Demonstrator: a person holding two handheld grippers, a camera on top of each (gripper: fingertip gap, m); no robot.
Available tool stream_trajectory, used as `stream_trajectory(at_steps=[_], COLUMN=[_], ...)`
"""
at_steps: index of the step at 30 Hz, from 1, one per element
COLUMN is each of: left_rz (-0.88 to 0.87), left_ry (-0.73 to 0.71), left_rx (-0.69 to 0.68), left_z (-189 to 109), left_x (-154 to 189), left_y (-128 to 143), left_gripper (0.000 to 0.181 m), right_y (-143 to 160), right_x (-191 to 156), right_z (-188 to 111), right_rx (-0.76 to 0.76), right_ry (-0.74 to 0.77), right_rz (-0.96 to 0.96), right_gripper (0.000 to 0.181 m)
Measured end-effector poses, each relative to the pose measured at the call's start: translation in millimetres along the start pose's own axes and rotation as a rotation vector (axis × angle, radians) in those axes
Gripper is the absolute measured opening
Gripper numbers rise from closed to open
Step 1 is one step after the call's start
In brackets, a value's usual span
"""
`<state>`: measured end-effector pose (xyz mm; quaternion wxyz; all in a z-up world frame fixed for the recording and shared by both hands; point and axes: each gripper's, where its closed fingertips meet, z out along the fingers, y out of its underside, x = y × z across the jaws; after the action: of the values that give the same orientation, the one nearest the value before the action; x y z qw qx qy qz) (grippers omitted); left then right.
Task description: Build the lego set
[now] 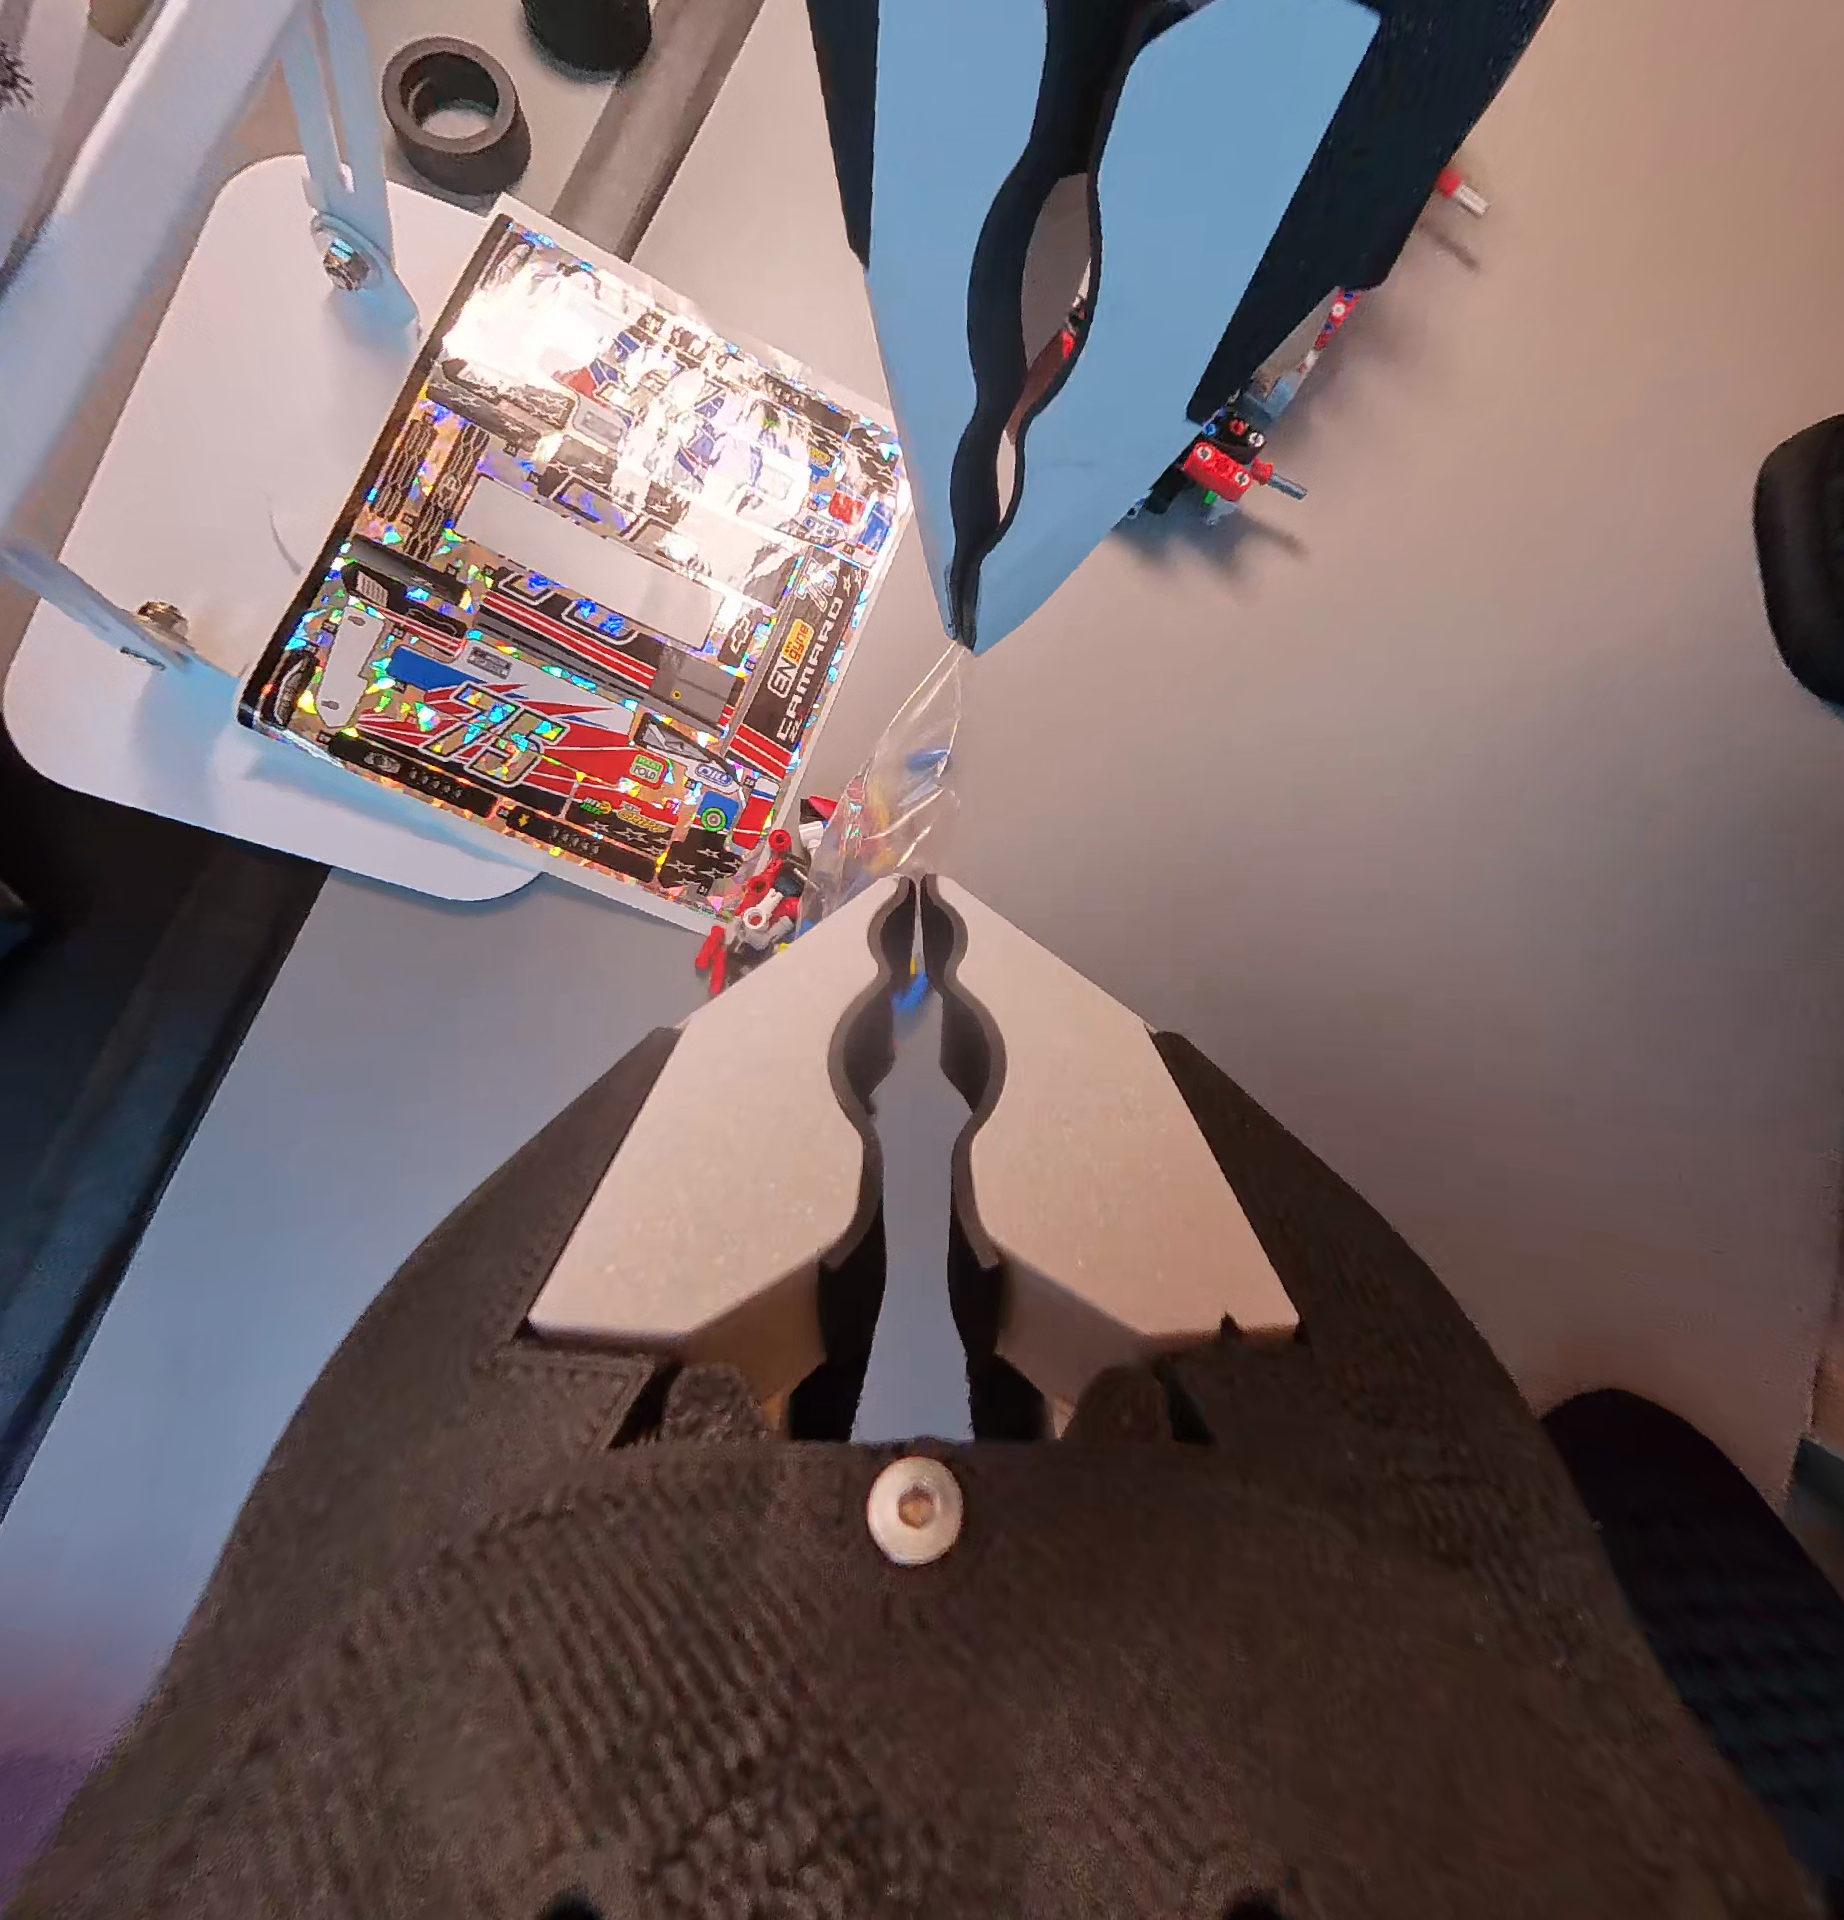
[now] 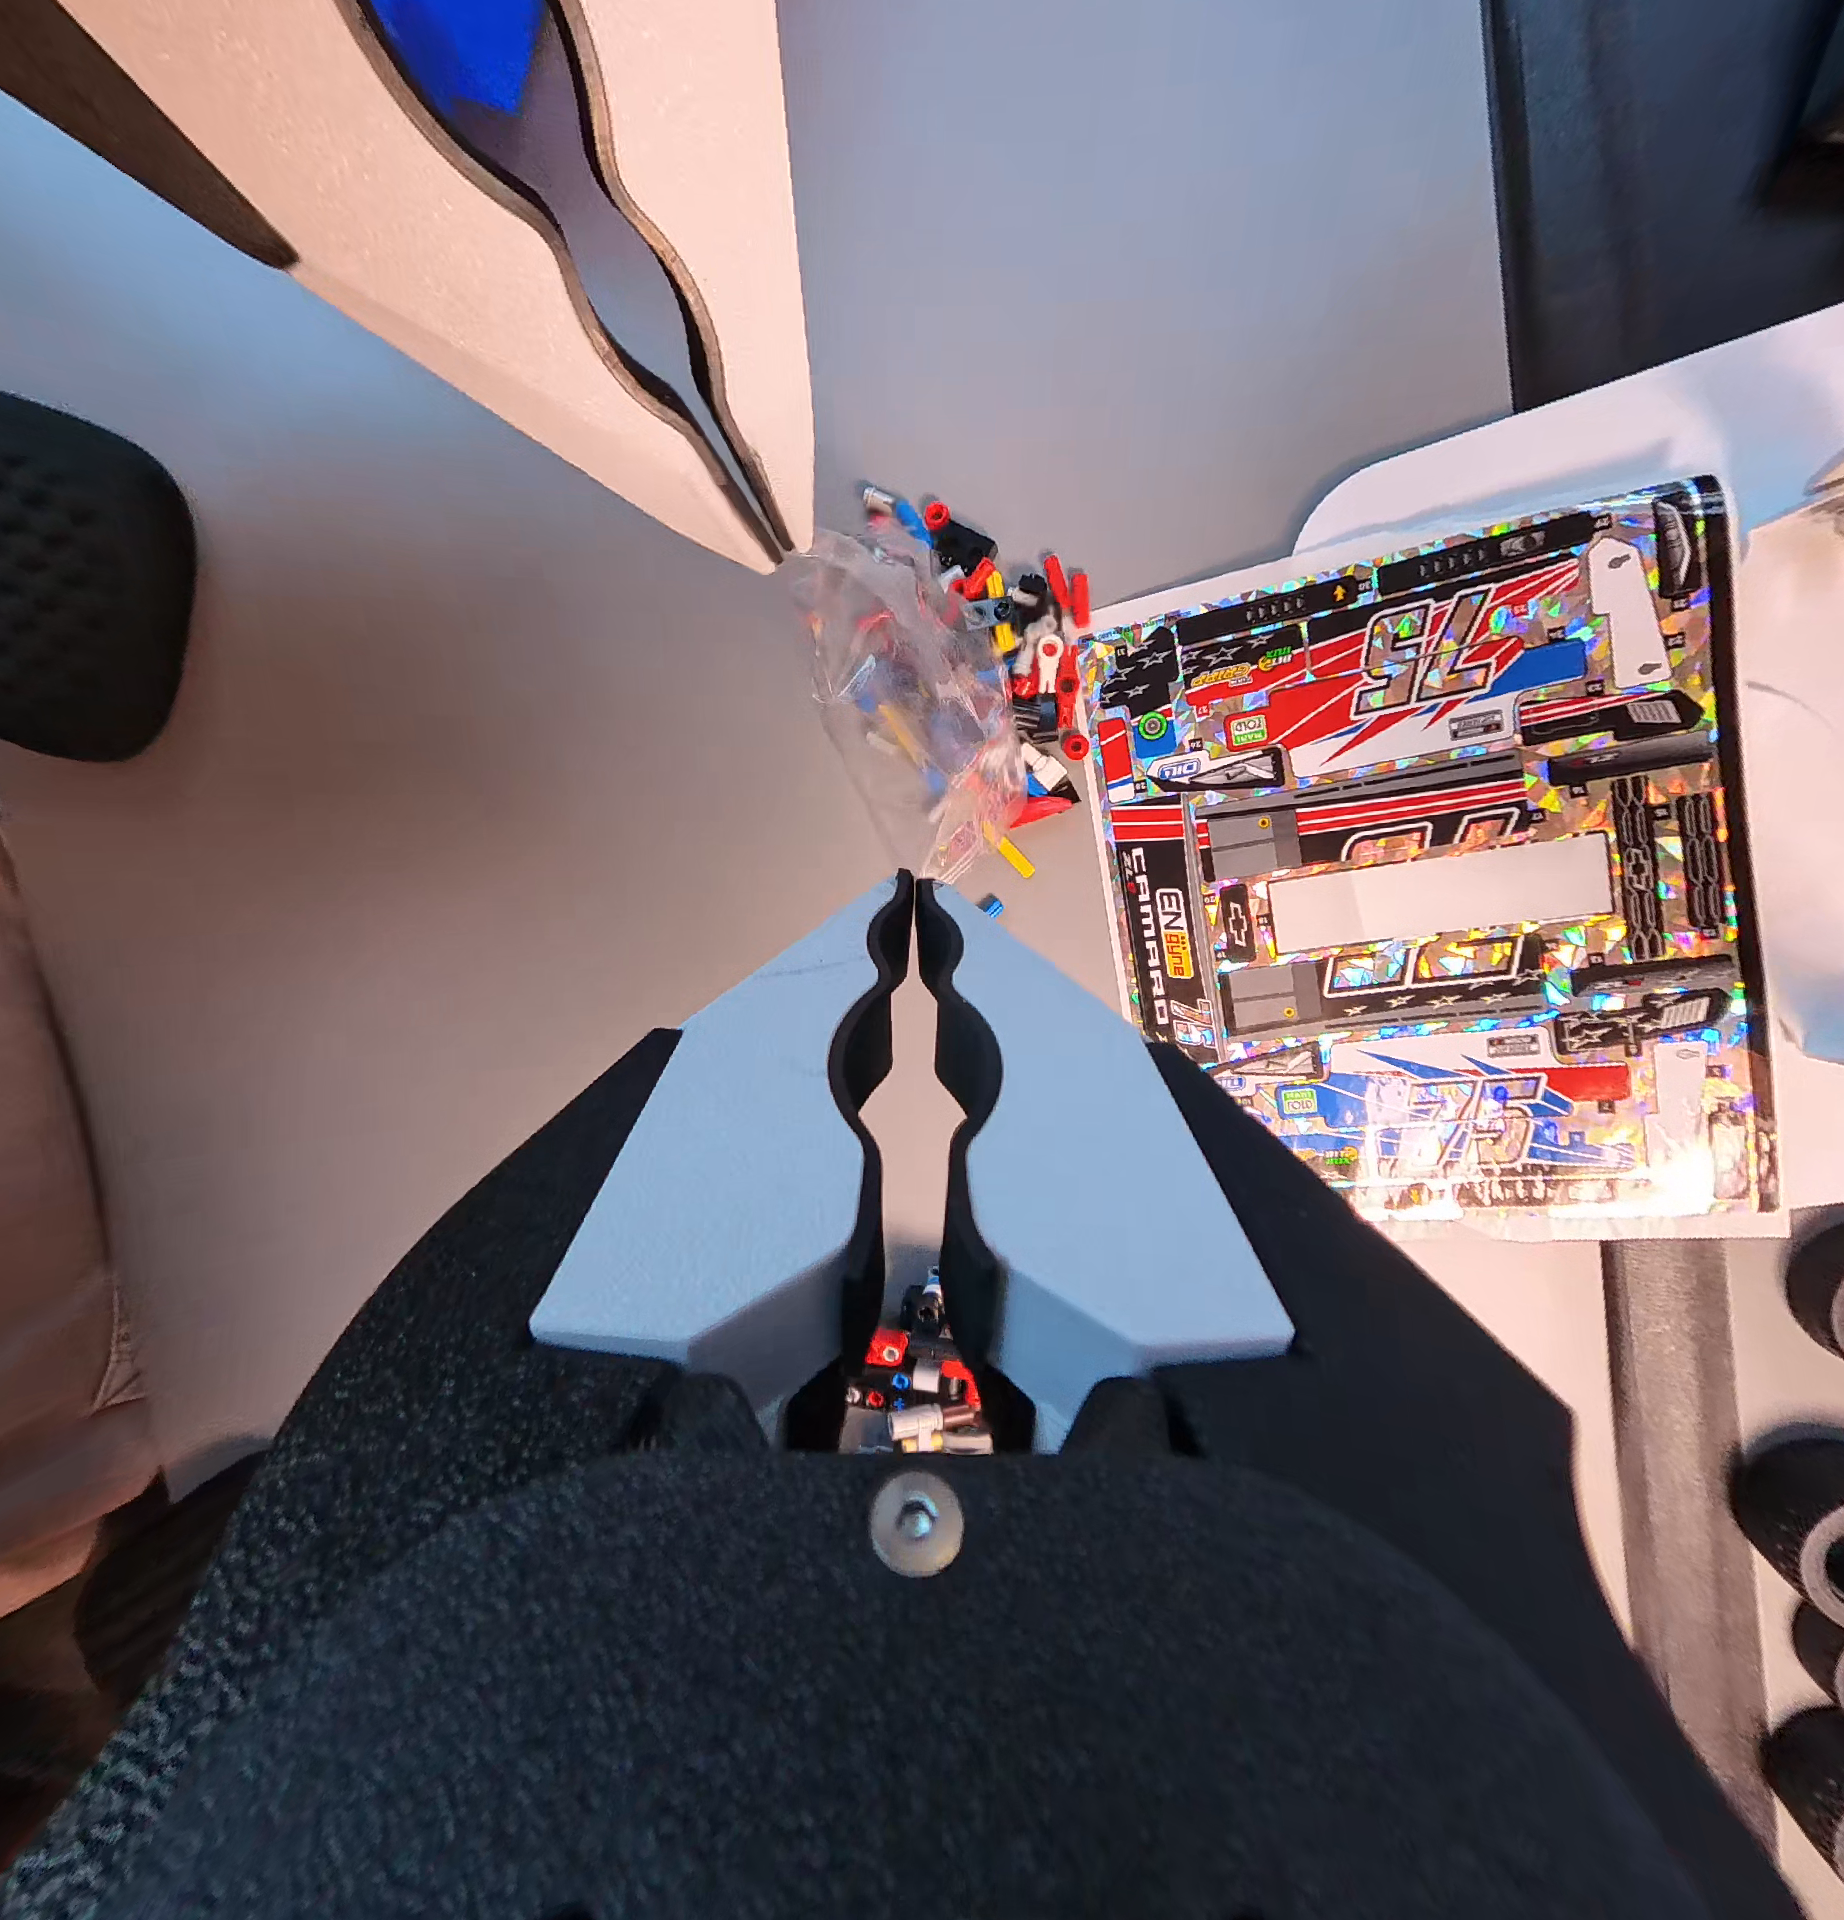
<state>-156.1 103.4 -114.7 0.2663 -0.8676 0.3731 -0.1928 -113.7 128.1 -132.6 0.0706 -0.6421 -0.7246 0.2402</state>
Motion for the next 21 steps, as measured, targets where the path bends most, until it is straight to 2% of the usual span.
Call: stream_trajectory(at_steps=[5,11,21], left_rz=[-0.014,-0.053,-0.035], left_ry=[0.005,0.015,-0.046], left_rx=[0.008,0.021,-0.030], left_z=[1,11,21], left_x=[-3,-6,-6], left_y=[4,17,33], left_gripper=[0.000,0.000,0.000], right_y=[-4,-26,-32], right_x=[-3,-20,-22], right_z=[-7,-20,-6], right_rx=[0.021,0.087,0.085], right_ry=[-0.007,-0.020,0.007], right_rz=[-0.002,-0.049,-0.061], right_gripper=[0.000,0.000,0.000])
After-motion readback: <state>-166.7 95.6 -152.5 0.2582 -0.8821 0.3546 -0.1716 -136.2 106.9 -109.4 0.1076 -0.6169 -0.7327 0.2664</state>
